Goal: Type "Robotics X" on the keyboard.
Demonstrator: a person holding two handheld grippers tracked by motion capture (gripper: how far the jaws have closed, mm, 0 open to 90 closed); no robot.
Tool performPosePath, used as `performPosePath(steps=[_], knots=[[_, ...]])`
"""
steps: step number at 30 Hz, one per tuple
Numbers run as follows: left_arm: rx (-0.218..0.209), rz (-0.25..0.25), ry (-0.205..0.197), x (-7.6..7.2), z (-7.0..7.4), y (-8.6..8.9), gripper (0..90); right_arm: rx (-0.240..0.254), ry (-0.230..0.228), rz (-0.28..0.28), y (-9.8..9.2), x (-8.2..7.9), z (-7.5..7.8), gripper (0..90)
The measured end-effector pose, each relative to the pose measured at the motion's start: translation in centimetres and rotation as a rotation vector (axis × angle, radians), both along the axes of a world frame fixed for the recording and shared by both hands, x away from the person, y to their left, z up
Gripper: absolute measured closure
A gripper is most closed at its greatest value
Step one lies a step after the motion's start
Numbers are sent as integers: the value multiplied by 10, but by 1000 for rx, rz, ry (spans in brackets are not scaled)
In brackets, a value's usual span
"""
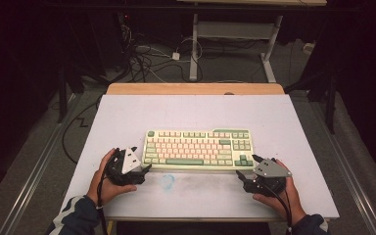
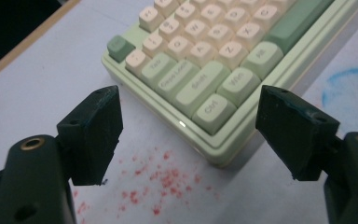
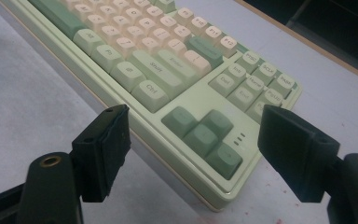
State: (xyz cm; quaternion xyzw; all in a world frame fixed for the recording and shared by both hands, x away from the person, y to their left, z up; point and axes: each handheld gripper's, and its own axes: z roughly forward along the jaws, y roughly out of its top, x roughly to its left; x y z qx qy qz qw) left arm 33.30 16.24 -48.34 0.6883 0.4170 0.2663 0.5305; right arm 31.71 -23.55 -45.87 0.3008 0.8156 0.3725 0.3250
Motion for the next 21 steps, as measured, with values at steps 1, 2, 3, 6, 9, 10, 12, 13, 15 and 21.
performPosePath(steps=[1,2,3,6,9,10,12,13,15,21], knots=[[7,2,3,-1,-1,2,235,2,2,-2,0,0,0,265],[10,2,12,-3,-2,3,245,0,0,-2,1,0,0,265],[5,6,19,-4,-3,5,246,2,1,-1,1,0,0,264],[10,6,33,-8,-3,8,310,-2,-2,-1,2,0,0,264],[-17,4,55,-12,-1,10,409,0,-6,-1,2,0,1,265],[-24,1,58,-13,-1,11,442,-1,-6,-2,2,0,1,264],[-49,-15,82,-15,2,13,559,-4,-6,-1,2,-1,1,264],[-55,-25,89,-17,3,14,621,-7,-8,0,2,-1,1,264],[-53,-37,98,-19,4,15,715,-4,-10,0,1,-1,1,264],[-52,-58,122,-20,7,11,872,-4,-13,4,2,-4,1,264]])
